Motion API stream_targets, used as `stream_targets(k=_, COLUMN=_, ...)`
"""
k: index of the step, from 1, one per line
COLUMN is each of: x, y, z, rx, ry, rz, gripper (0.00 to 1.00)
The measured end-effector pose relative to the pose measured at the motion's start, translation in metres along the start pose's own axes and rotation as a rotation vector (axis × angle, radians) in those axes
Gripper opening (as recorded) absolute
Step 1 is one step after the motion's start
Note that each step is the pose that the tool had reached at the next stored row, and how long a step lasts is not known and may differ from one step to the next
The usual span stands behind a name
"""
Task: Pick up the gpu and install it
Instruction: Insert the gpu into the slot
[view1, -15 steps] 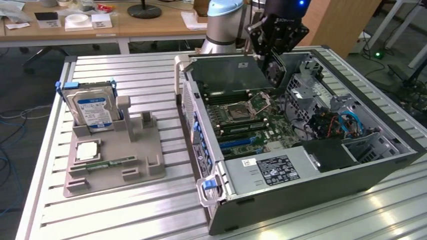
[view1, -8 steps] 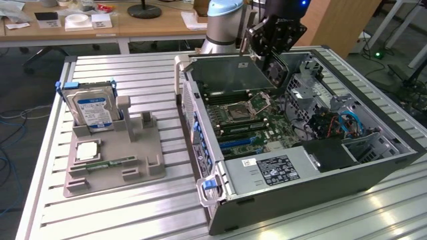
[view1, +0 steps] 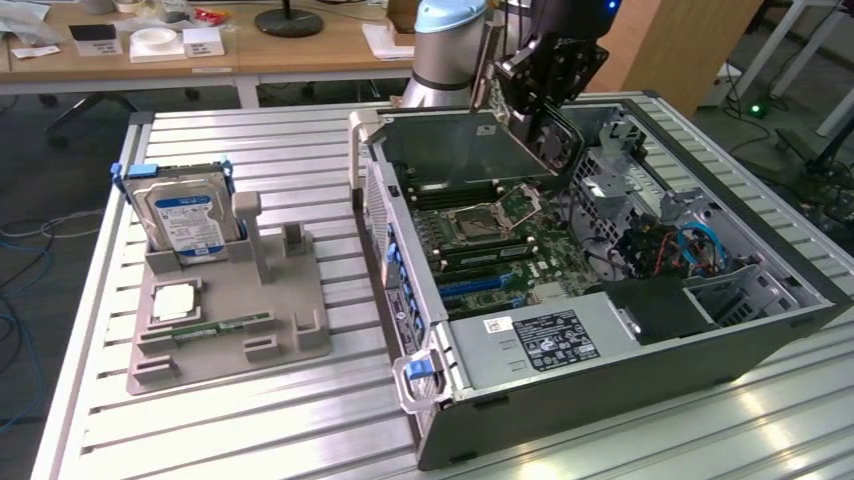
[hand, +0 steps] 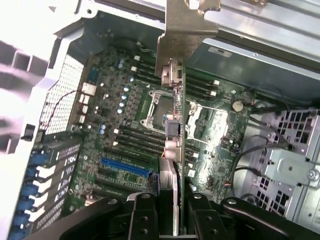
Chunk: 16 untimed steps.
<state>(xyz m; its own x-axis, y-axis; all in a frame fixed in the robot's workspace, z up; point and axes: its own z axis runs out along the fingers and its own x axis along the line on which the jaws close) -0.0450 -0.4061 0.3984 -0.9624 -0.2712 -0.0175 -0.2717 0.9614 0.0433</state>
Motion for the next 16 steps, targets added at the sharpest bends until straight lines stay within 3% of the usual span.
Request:
stream_targets(k=8, x=0.0001, y=0.0, z=0.0001, rx=0.006, ry=0.0078, rz=-0.123, gripper=0.27)
stream_targets(k=16, x=0.0, y=0.0, z=0.0002, rx=0.0058, ry=0.0079, rz=-0.129, gripper=0.27)
